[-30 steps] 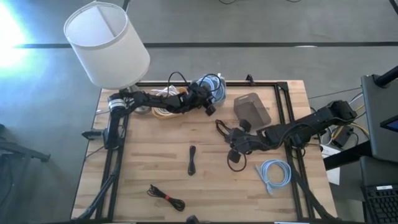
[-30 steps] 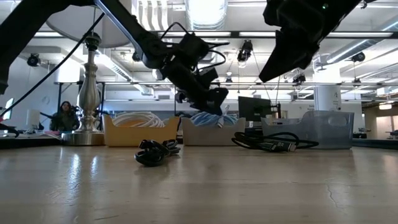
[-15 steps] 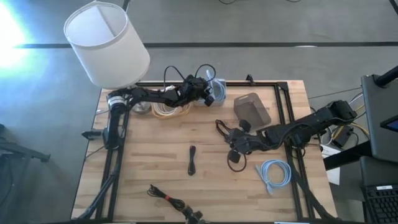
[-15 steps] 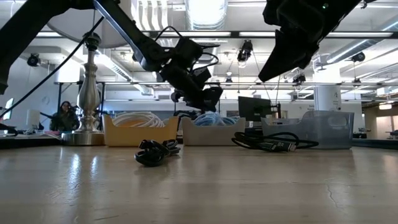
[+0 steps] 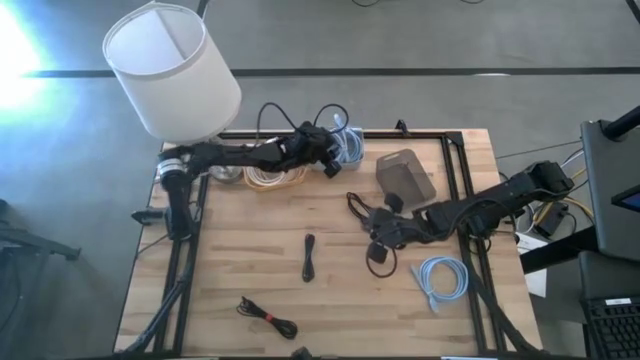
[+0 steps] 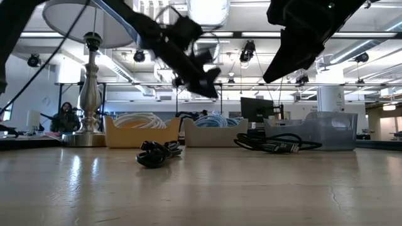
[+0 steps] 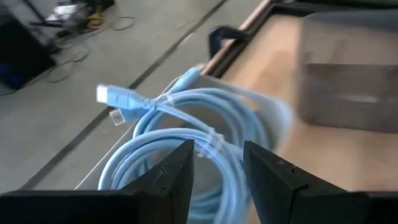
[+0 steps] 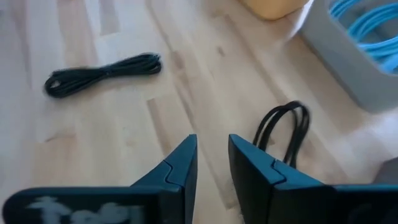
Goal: Pick & Place USB Port
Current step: Put the blue display cable into the gray bin
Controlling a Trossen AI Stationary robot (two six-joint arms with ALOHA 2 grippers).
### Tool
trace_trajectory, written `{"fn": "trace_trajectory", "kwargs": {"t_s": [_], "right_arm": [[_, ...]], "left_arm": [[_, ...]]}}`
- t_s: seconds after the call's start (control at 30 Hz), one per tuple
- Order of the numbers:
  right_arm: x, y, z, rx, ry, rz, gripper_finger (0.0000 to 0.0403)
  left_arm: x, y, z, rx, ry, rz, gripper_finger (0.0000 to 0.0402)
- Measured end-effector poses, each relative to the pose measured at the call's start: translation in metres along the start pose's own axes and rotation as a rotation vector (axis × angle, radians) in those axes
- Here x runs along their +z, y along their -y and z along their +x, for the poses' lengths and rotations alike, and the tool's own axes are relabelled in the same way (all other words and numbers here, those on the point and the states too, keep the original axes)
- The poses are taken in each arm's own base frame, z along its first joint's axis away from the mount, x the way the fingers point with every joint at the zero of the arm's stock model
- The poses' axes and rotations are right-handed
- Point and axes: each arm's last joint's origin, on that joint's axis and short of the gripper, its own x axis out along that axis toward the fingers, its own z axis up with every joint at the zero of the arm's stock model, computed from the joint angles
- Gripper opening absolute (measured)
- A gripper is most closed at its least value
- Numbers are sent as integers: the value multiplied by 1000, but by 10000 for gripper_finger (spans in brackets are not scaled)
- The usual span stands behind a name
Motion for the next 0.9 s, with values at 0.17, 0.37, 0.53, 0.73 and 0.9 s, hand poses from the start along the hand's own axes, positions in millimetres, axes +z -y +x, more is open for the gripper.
{"fn": "trace_trajectory", "kwargs": {"t_s": [0.17, 0.37, 0.53, 0.73, 0.9], "right_arm": [[-7, -4, -3, 58, -77, 60, 93], [-23, -5, -11, 113, -351, 186, 98], [-34, 0, -22, 108, -613, 265, 105], [-52, 1, -37, 152, -888, 190, 119], [-65, 5, -50, 68, -1028, 99, 127]], "left_arm": [[13, -3, -48, -102, -21, 10, 142], [3, 8, -99, -213, 80, 17, 142], [-23, 17, -126, -269, 164, 24, 142], [-51, 12, -140, -280, 157, -22, 142], [-61, 8, -147, -279, 150, -48, 142]]}}
